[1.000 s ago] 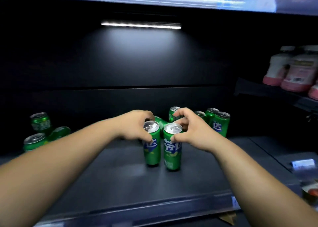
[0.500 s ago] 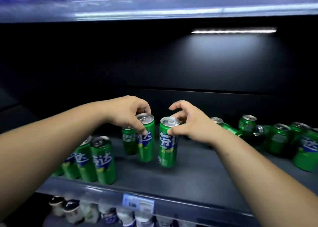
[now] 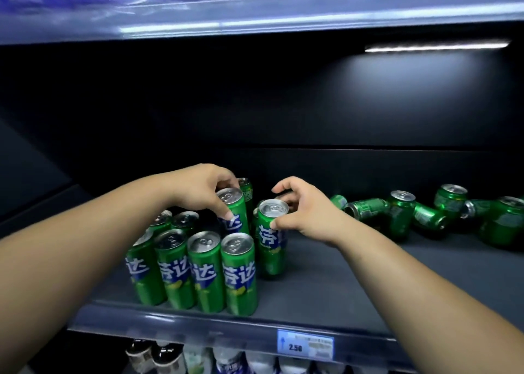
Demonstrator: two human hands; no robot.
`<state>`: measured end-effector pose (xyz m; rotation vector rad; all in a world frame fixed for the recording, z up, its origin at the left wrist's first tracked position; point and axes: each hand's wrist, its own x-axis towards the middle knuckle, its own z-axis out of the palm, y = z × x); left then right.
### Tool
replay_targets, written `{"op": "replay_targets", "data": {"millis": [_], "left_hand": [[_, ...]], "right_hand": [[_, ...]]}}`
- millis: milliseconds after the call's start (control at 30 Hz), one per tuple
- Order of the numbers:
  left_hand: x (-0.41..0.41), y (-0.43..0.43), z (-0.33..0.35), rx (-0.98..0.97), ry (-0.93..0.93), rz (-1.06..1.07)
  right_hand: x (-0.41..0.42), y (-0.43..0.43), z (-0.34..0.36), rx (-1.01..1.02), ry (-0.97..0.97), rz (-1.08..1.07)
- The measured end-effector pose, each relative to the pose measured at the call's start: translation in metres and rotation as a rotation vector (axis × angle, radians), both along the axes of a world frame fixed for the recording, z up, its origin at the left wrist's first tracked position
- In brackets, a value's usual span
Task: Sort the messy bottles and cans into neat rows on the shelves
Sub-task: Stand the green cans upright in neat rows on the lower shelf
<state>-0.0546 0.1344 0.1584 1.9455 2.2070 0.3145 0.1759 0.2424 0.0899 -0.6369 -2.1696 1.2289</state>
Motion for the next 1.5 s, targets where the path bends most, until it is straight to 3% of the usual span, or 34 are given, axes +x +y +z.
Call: {"op": "replay_targets", "data": {"millis": [500,700,900,1167,1500], "left_hand": [[-0.04,-0.001,-0.035,-0.125,0.019,-0.086],[-0.05,-0.003,-0.04,-0.126,-0.144,-0.092],[-0.051,-0.004,-0.045,-0.11,-0.182,-0.118],[-0.046,-0.008,-0.039,-0.154,-0.122,-0.135],[-0.026,-0.026,-0.028,-0.249,-0.036,-0.101]], "right_hand": [[-0.069,-0.008,-0.011,-0.031,-0.147,0.025],[-0.066,-0.002,-0.009,0.01,-0.228,0.017],[-0.071,-0.006,-0.01,0.039,-0.21,-0.003],[-0.063,-0.008,-0.013,0.046,-0.225,0.058],[-0.058,-0.013,-0.01,0.226,-0.341,0.089]]}}
